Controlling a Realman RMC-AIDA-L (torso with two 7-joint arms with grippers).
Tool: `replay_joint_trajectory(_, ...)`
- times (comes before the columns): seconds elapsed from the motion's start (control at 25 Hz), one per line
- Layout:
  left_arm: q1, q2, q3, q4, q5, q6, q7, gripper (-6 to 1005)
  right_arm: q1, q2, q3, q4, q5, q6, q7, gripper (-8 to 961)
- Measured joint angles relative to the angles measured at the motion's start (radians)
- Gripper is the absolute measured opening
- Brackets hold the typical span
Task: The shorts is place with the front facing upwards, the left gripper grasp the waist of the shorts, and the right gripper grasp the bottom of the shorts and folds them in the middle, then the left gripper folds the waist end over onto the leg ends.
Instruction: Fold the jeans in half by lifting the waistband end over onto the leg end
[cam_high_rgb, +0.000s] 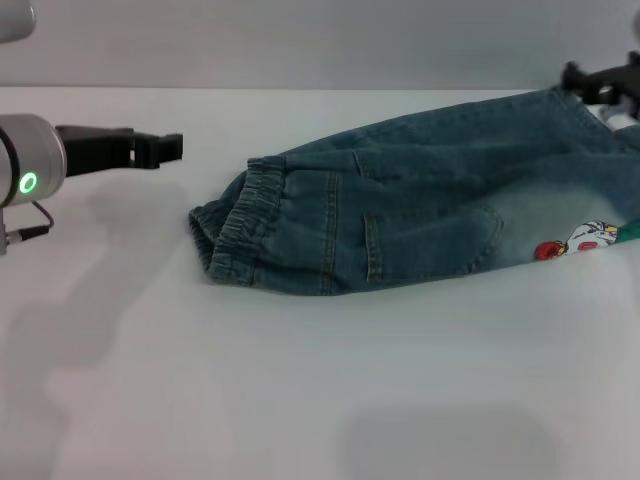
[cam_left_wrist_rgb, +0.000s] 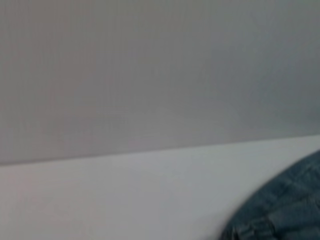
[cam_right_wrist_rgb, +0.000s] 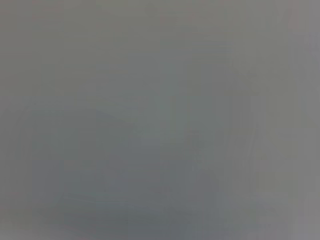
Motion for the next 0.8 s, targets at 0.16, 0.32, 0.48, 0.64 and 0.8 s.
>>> replay_joint_trajectory(0.16, -0.003, 0.0, -0.015, -0.001, -0.002, -0.068, -0.005, 597, -0.064, 0.004, -0.176, 0.012, 0.084, -0.106, 0.03, 674)
replay_joint_trajectory(0.32, -0.005, -0.001, -0.023, -0.004, -0.004, -0.117, -0.006, 598, -0.146, 0.004, -0.32, 0.038, 0.195, -0.29, 0.033, 627)
replay_joint_trajectory(0.48, -0.013, -0.001, -0.025, 0.001, -0.008, -0.148, -0.007, 598, -0.178, 0.001, -0.434, 0.053, 0.231, -0.372, 0.034, 454)
replay_joint_trajectory(0.64, -0.044, -0.002, -0.024, 0.016, -0.012, -0.213, -0.008, 599, -0.18, 0.003, -0.447, 0.051, 0.234, -0.363, 0.038, 366)
replay_joint_trajectory(0.8, -0.06, -0.004, 0.011, 0.04, -0.04, -0.254, -0.009, 600, -0.182, 0.002, -0.456, 0.044, 0.236, -0.362, 0.074, 279)
